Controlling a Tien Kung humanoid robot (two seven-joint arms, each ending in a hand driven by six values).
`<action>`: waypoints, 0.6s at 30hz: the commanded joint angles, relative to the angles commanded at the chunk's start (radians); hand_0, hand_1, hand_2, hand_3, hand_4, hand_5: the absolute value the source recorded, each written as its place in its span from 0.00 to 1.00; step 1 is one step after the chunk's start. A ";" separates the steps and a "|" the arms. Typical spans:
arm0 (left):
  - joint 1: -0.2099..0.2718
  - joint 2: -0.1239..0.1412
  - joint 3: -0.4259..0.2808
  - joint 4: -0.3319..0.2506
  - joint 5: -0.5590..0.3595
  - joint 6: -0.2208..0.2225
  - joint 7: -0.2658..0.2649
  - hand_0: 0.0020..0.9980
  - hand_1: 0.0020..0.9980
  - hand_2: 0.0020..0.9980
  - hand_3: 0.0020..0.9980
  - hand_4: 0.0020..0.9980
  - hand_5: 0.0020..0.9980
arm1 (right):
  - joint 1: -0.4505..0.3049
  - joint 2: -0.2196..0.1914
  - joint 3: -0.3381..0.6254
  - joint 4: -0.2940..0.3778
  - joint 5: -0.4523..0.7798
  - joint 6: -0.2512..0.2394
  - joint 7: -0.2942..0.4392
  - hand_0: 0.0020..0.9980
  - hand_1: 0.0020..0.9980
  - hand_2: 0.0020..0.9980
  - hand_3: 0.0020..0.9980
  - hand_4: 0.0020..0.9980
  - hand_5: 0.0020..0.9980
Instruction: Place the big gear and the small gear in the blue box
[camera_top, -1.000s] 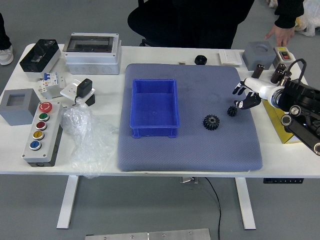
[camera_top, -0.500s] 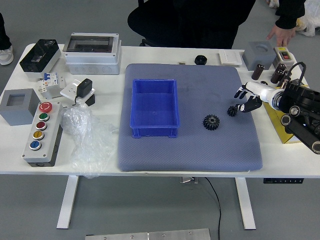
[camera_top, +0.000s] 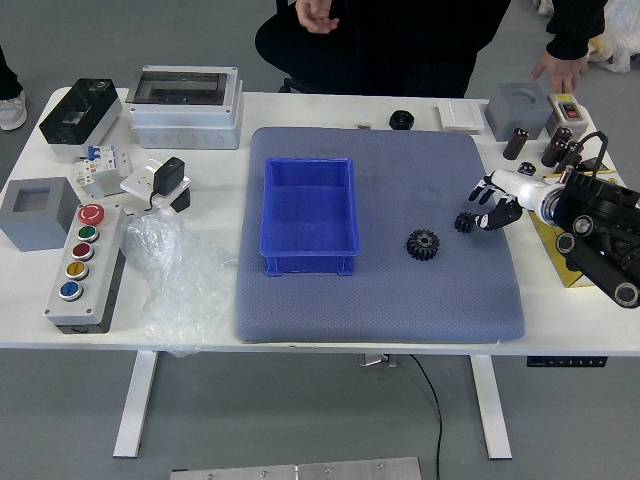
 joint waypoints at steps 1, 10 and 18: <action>-0.001 -0.001 0.001 0.000 0.000 0.000 0.000 0.86 0.83 0.83 0.78 0.59 0.37 | 0.001 0.002 0.000 -0.005 0.000 0.000 0.000 0.57 0.55 0.73 0.73 0.65 0.17; -0.009 -0.001 0.008 0.000 -0.004 0.000 0.001 0.86 0.83 0.83 0.78 0.59 0.37 | 0.017 0.021 -0.009 -0.048 0.001 0.001 0.000 0.57 0.55 0.73 0.73 0.65 0.17; -0.012 -0.001 0.007 0.000 -0.006 -0.001 0.003 0.86 0.83 0.83 0.78 0.59 0.37 | 0.033 0.039 -0.020 -0.067 0.004 0.004 -0.005 0.57 0.56 0.74 0.74 0.66 0.17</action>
